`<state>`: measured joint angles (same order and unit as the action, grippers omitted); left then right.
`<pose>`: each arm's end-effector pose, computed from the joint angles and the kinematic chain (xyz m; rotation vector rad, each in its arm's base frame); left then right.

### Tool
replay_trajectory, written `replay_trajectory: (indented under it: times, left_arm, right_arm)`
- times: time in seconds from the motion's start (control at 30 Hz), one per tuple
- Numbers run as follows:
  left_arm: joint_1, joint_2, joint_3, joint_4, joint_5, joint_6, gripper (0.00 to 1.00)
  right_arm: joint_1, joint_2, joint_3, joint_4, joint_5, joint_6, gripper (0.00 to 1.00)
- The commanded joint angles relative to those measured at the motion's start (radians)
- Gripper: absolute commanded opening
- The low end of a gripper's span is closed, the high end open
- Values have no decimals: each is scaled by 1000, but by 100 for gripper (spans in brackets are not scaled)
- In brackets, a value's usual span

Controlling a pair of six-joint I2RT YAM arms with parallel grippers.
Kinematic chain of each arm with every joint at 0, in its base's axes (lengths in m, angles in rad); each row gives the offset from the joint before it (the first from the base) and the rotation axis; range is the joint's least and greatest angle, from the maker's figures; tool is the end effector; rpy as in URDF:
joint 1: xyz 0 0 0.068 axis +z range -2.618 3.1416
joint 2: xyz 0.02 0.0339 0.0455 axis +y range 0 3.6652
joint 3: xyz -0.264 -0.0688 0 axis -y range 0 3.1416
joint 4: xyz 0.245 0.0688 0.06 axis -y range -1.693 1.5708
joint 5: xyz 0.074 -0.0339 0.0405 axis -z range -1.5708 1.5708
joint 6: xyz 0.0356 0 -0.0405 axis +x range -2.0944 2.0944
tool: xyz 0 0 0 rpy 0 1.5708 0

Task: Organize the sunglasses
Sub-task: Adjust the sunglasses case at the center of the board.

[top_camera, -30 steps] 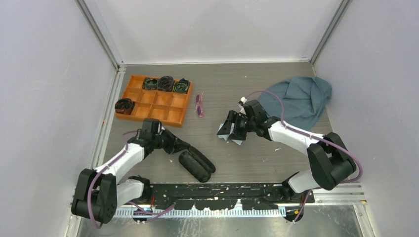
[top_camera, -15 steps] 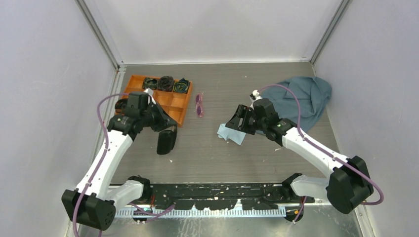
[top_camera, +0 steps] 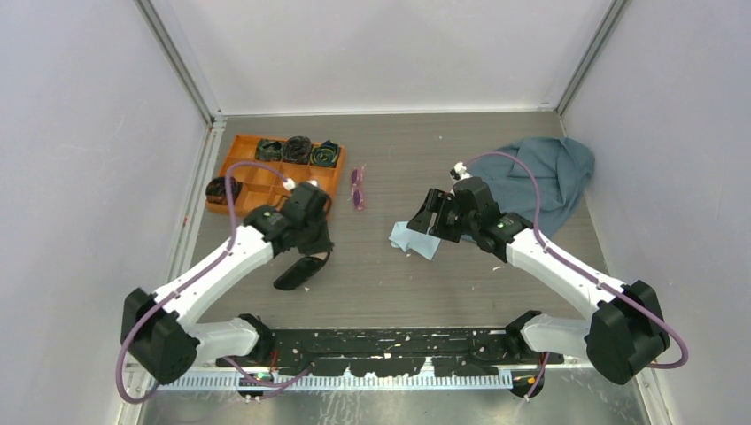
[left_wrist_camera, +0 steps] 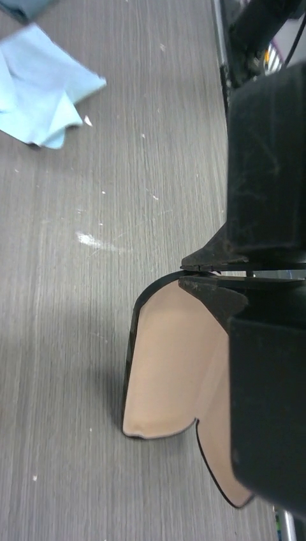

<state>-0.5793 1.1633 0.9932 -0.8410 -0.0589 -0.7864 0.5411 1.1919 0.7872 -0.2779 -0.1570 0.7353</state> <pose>0.1896 -0.1215 0.2807 -0.2951 2.6237 -0.4184 0.2165 0.1366 0.2486 0.1425 2.3849 0.8276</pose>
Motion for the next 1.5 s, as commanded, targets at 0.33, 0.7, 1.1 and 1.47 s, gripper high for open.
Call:
replay_trajectory:
  times: [0.33,0.7,1.1,1.47]
  left_arm:
    - [-269,351,24,446,-36,-253,30]
    - [-246,213,171,326,-4,-111,55]
    - [89,-37,-158,282,257,-37,61]
    - [96,-30,-262,275,298,-57,57]
  right_arm:
    - [-19,-119,12,-69,100,-44,72]
    - [-29,-118,17,-93,76,-111,75]
    - [144,99,3,12,13,75,72]
    - [202,192,23,40,-25,46,73]
